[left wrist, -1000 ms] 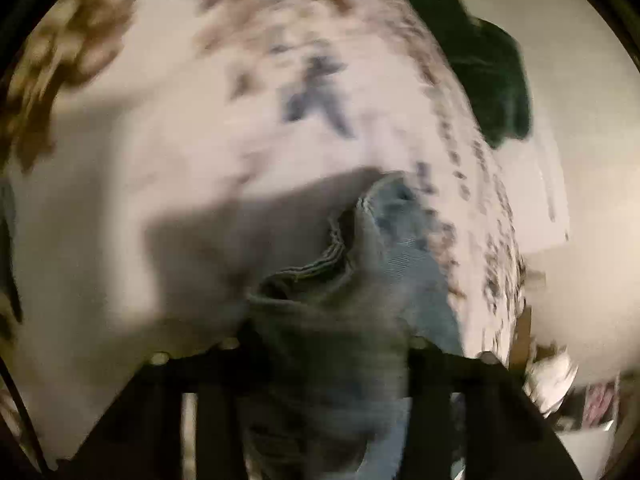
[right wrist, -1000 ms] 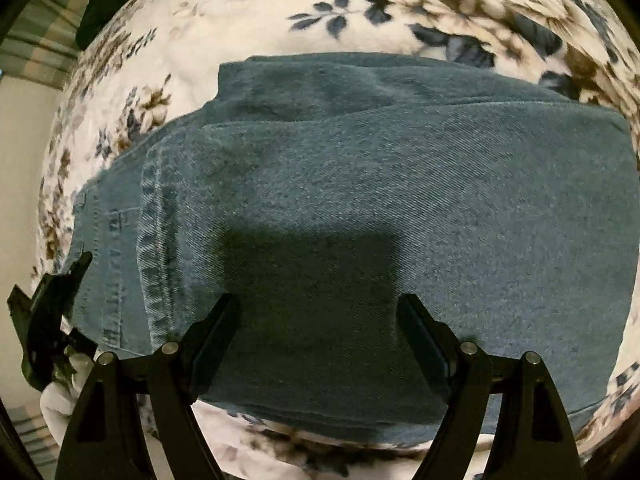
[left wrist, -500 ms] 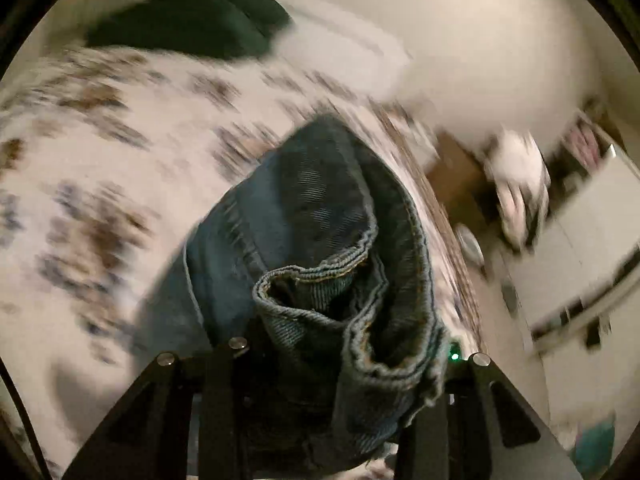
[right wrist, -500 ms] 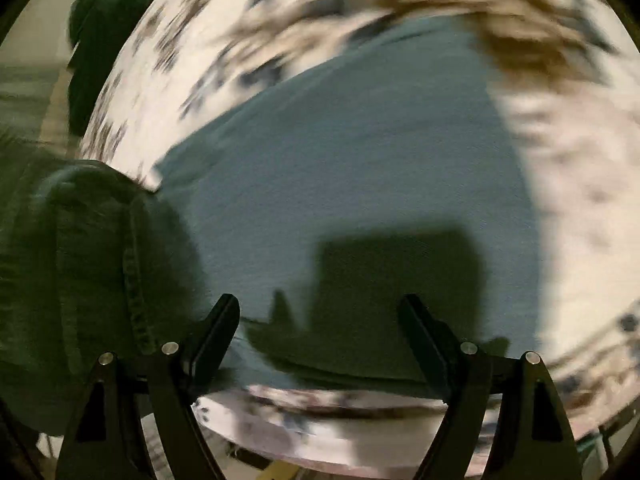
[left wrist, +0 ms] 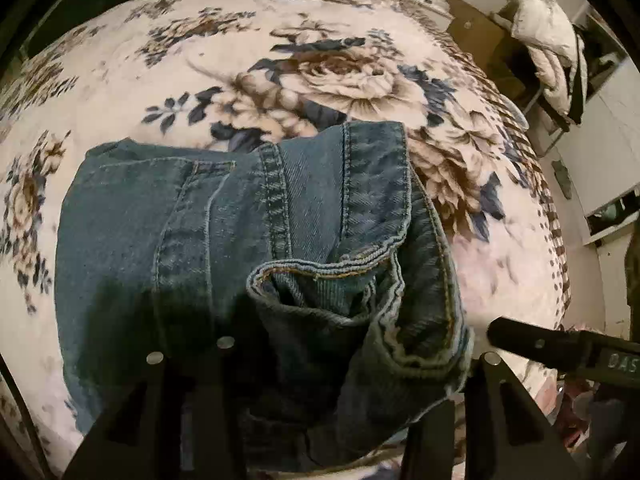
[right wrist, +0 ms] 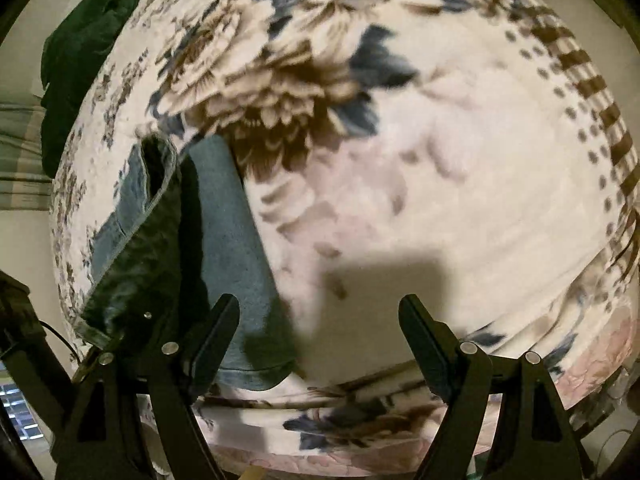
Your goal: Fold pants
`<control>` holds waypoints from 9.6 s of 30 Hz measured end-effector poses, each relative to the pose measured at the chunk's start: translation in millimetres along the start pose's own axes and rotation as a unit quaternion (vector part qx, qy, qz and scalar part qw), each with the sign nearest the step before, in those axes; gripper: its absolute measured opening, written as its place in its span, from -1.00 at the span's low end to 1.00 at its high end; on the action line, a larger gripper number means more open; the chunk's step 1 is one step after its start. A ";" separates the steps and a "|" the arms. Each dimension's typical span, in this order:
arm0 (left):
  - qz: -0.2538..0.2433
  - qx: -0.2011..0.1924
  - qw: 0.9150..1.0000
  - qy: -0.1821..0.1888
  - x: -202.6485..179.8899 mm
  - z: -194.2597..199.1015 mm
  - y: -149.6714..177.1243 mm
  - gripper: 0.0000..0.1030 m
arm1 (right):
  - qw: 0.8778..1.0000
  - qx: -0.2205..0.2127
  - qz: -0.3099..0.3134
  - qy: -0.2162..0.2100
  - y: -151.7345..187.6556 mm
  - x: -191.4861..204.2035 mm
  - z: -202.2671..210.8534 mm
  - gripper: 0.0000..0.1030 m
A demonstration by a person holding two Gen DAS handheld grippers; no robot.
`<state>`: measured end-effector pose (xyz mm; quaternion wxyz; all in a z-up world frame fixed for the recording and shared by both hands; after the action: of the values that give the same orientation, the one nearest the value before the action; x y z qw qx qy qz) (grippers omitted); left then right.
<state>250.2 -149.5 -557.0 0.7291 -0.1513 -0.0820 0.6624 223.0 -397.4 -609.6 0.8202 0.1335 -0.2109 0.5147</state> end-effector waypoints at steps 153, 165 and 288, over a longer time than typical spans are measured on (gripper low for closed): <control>0.075 -0.002 0.960 0.270 158.3 32.4 -210.5 -0.48 | 0.956 0.043 0.137 -0.256 -170.5 127.1 14.3 -0.31; 0.076 0.030 0.976 0.199 237.9 -92.4 -359.1 -0.33 | 0.965 0.077 0.164 -0.190 -368.2 219.2 -127.8 0.03; 0.060 -0.196 0.963 -0.178 115.5 402.8 -133.9 0.99 | 0.915 -0.268 0.277 0.116 51.3 405.0 375.5 0.95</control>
<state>259.8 -0.2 -143.3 0.6179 -0.1755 -0.3292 0.6921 253.0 -219.8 -85.0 0.6686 -0.2156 -0.2734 0.6571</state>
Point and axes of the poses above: each gripper's, at about its wrist camera, not at the fingertips, and z roughly against the way its jaws point, x to its left, y to its underside, the point moved 1 cm from there along -z, roughly the way its jaws point, and after that the axes turned 8 degrees about -y, right-handed, at the moved point
